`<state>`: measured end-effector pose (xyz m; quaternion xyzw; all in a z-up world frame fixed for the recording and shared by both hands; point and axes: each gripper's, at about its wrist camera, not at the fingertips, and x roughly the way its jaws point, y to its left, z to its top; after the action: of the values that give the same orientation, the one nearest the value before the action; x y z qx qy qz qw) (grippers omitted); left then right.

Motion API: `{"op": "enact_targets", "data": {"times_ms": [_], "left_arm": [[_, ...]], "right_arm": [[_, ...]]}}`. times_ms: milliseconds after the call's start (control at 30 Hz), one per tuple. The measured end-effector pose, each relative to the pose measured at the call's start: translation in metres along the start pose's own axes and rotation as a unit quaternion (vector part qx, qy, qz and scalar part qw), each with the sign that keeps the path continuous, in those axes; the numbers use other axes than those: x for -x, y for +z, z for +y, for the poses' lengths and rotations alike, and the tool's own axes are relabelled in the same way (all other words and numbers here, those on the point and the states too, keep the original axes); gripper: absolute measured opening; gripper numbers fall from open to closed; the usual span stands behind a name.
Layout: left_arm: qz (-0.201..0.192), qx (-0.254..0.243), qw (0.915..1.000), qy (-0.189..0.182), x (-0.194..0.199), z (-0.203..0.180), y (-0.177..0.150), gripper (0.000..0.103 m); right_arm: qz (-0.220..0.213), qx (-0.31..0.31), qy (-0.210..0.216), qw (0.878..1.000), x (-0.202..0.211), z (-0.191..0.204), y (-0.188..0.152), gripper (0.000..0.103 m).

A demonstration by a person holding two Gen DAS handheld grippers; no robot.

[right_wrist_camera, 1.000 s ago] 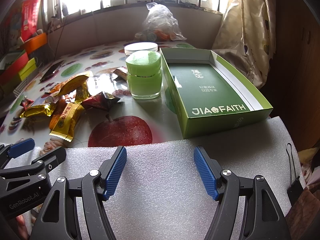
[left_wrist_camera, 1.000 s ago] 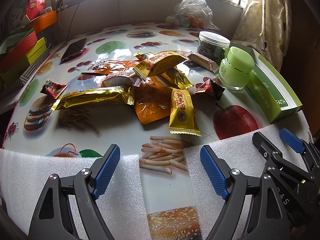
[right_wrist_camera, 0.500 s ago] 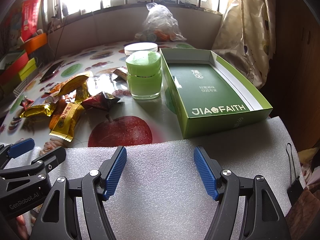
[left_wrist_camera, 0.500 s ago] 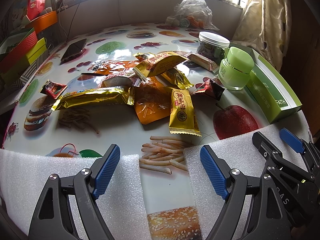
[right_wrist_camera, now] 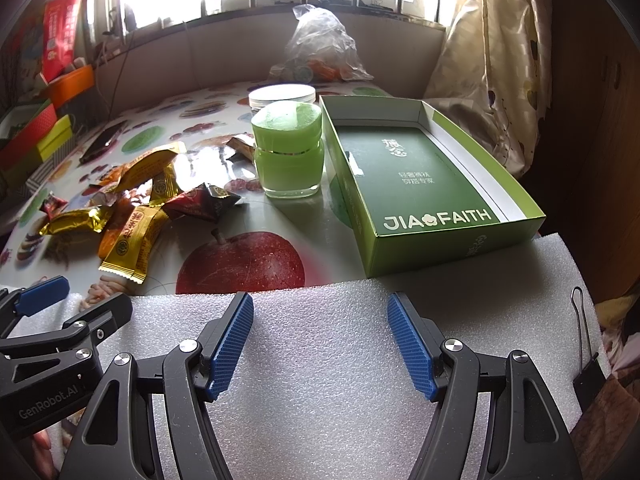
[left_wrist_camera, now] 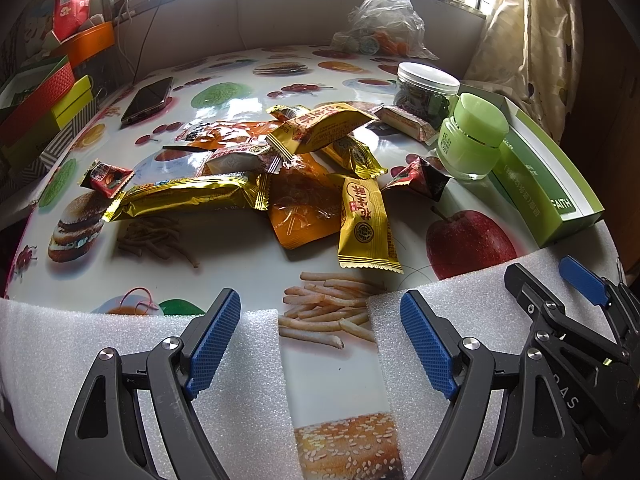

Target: Organize snacks

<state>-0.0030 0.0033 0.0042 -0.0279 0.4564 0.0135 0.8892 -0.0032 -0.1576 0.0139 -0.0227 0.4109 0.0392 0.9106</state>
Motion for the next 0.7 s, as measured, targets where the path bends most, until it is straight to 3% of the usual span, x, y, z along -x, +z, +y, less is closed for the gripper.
{"op": "enact_targets", "data": {"times_ms": [433, 700], "left_arm": [[0.007, 0.02, 0.9996, -0.02, 0.01, 0.02, 0.004, 0.082], [-0.02, 0.062, 0.9978, -0.012, 0.03, 0.061, 0.009, 0.082]], "right_arm": [[0.012, -0.002, 0.013, 1.0, 0.0, 0.002, 0.011, 0.069], [-0.007, 0.023, 0.073, 0.997, 0.008, 0.032, 0.037, 0.069]]}}
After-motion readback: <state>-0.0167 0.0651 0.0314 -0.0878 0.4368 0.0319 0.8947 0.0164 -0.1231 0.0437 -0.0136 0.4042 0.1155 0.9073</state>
